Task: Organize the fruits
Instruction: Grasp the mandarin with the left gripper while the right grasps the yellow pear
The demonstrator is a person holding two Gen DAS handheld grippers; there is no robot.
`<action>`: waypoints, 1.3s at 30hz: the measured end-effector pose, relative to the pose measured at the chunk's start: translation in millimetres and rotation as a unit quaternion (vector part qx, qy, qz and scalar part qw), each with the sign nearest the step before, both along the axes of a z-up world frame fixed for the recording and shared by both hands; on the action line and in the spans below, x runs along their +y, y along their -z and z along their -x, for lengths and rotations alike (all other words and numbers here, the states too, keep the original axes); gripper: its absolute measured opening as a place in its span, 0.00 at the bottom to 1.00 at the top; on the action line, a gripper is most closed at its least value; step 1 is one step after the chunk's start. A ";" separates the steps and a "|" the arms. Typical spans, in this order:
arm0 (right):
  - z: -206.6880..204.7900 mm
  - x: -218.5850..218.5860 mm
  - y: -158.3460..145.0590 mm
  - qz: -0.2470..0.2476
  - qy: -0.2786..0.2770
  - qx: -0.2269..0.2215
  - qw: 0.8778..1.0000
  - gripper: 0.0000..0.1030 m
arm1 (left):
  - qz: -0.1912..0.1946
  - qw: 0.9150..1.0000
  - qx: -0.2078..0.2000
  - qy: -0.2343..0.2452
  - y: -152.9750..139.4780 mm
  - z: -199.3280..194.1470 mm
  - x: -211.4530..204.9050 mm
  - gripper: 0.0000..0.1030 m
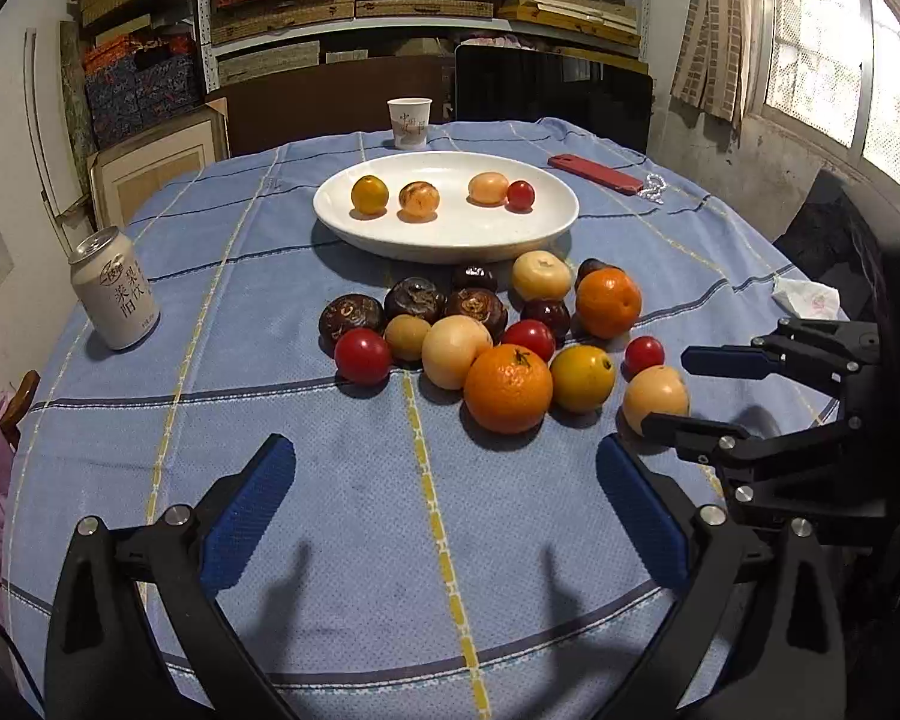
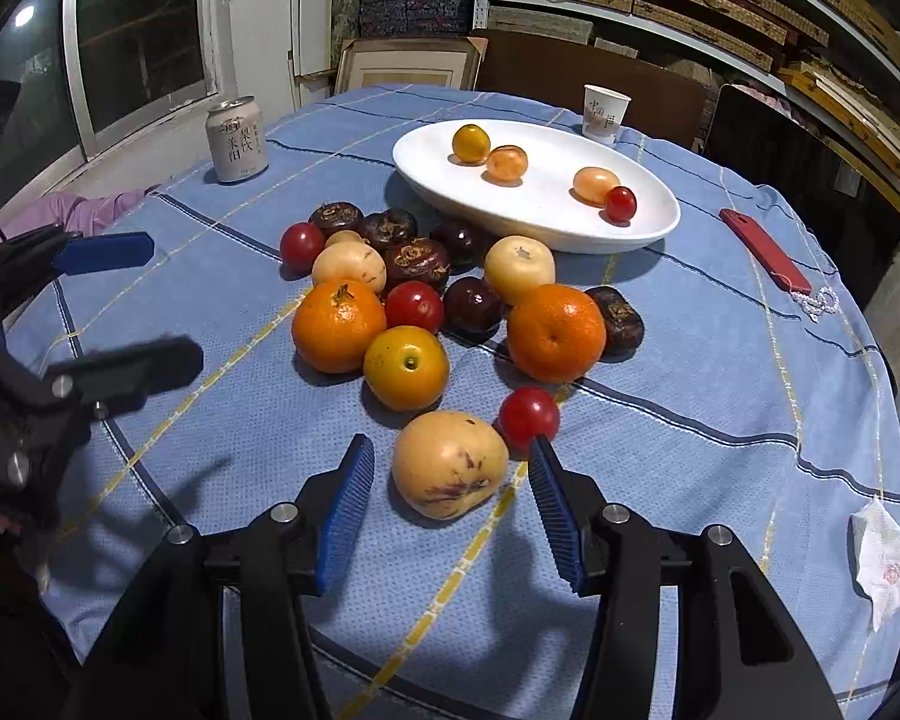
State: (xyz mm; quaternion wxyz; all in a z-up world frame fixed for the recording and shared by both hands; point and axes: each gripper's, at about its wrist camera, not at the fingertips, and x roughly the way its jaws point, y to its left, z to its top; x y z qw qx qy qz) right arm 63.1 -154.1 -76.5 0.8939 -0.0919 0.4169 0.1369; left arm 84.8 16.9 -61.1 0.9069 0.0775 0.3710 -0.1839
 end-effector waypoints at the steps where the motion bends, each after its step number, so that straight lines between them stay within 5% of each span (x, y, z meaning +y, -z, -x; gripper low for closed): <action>1: -0.7 1.7 1.0 0.000 0.001 0.000 1.000 0.52 | 0.000 1.000 0.001 -0.001 1.0 0.5 0.7 0.96; 16: 2.4 -7.9 8.7 -0.018 0.017 0.011 1.000 0.41 | -0.009 1.000 0.009 -0.009 8.7 -18.7 -11.3 0.96; 23: 22.7 -40.4 -4.8 -0.052 0.038 -0.004 0.998 0.41 | -0.074 0.997 0.028 -0.018 31.0 -48.1 -41.9 0.96; 30: 28.3 -54.9 -11.4 -0.069 0.039 -0.012 0.997 0.41 | -0.091 0.995 0.033 -0.013 37.8 -67.5 -56.9 0.96; 31: 27.9 -55.6 -11.7 -0.072 0.040 -0.013 0.997 0.41 | -0.087 0.995 0.039 -0.008 39.6 -69.8 -58.7 0.93; 33: 27.5 -56.9 -11.7 -0.078 0.040 -0.011 0.996 0.41 | -0.070 0.996 0.055 0.009 43.0 -72.8 -60.0 0.61; 37: 29.8 -58.2 -13.9 -0.080 0.040 -0.015 0.996 0.41 | -0.055 0.997 0.055 0.016 41.6 -68.4 -57.1 0.55; 39: 30.5 -58.3 -16.1 -0.079 0.041 -0.019 0.996 0.41 | -0.046 0.998 0.048 0.018 37.1 -60.9 -51.9 0.43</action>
